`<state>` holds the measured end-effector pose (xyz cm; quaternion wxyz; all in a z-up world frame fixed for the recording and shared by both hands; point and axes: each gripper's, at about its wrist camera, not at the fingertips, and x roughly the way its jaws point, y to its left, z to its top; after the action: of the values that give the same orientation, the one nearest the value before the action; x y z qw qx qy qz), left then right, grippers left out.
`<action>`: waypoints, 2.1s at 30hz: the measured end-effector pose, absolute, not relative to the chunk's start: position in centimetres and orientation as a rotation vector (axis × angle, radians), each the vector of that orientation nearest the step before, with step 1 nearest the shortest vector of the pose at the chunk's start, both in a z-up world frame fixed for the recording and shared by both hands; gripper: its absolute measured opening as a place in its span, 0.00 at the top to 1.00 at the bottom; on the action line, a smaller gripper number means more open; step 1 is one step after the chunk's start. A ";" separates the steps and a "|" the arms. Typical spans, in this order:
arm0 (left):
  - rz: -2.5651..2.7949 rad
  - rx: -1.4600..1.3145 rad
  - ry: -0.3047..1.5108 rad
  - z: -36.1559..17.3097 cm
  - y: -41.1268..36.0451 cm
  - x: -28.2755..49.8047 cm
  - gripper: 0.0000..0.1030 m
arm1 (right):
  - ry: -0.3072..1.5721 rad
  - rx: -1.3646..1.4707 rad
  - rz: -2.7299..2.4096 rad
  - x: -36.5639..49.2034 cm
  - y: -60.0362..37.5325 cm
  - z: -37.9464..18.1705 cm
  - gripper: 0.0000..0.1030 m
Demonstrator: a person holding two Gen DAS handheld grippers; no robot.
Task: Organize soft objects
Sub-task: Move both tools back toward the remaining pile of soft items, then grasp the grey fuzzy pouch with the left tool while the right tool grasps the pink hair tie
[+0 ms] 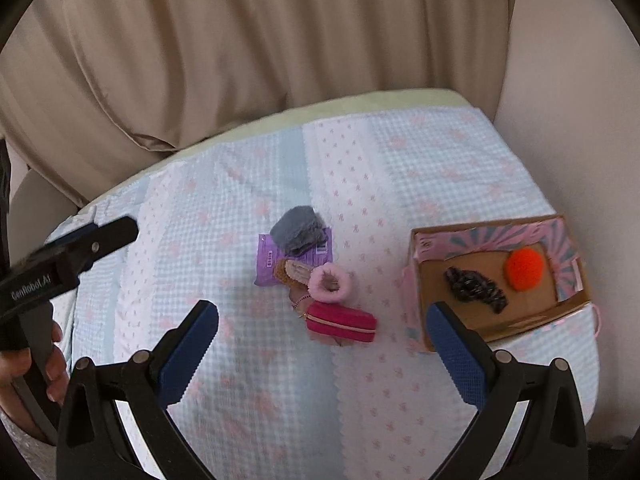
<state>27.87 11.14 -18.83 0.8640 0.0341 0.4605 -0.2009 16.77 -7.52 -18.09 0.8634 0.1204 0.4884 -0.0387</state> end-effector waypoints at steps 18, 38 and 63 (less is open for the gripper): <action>-0.652 0.351 1.114 -37.1 1.4 39.4 0.00 | 1.097 0.379 -0.196 24.9 -7.1 -34.4 0.00; -0.677 0.495 1.184 -45.3 -1.8 43.2 0.40 | 1.146 0.400 -0.238 28.2 -7.3 -41.3 0.48; -0.598 0.434 1.072 -34.8 1.5 39.3 0.53 | 1.033 0.364 -0.220 25.4 -6.8 -34.4 0.68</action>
<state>39.33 1.50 -34.83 0.7954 0.2018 0.4991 -0.2785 25.42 -6.80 -34.44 0.8481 0.1726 0.4900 -0.1045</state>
